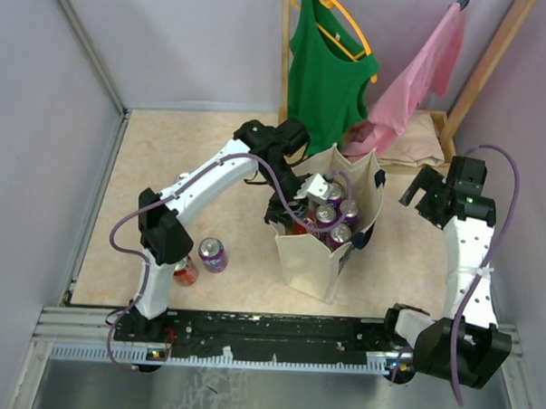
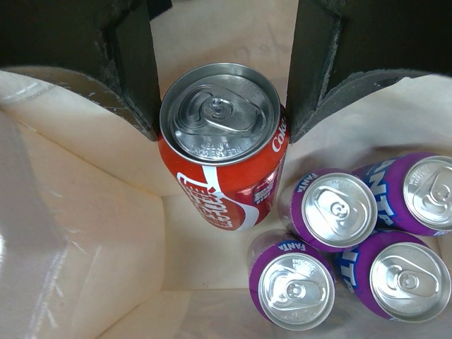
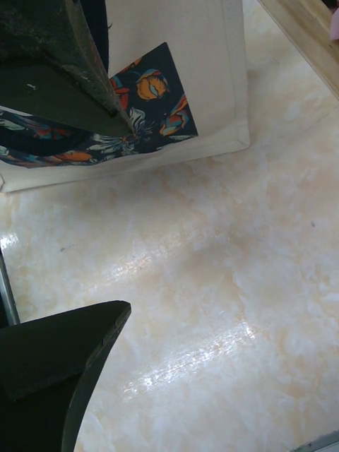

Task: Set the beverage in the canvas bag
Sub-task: Place the drink in the canvas bag.

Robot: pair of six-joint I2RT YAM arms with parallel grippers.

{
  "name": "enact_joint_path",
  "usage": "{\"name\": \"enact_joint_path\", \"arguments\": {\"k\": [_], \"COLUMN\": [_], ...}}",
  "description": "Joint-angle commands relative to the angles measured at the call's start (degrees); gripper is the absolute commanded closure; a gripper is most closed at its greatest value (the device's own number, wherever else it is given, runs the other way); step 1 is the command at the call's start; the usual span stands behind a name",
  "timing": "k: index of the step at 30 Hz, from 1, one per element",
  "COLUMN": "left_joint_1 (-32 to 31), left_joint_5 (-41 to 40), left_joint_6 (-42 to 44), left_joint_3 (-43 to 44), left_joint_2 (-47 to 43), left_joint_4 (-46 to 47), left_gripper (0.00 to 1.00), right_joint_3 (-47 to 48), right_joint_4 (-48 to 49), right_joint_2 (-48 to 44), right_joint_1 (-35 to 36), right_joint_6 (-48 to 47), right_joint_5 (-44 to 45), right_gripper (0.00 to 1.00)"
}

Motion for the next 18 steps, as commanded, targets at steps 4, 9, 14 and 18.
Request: {"name": "enact_joint_path", "arguments": {"k": [4,9,14,18], "left_joint_1": [0.3,0.3,0.1,-0.2], "left_joint_5": [3.5,3.3,1.6,0.1], "left_joint_6": [-2.1,-4.0,-4.7,-5.1], "left_joint_3": [4.6,4.7,4.5,5.5], "left_joint_2": [1.9,3.4,4.6,5.9], "left_joint_4": [0.8,0.4,0.4,1.0], "left_gripper": [1.0,1.0,1.0,1.0], "right_joint_3": [-0.9,-1.2,-1.7,-2.4], "right_joint_4": [0.5,1.0,1.3,1.4], "right_joint_2": [-0.2,0.3,0.3,-0.1], "right_joint_1": [-0.7,-0.7,-0.7,-0.7], "right_joint_6": [0.0,-0.3,-0.2,-0.2], "right_joint_5": [-0.1,-0.5,-0.6,-0.7], "right_gripper": [0.01,0.01,0.01,0.01]}}
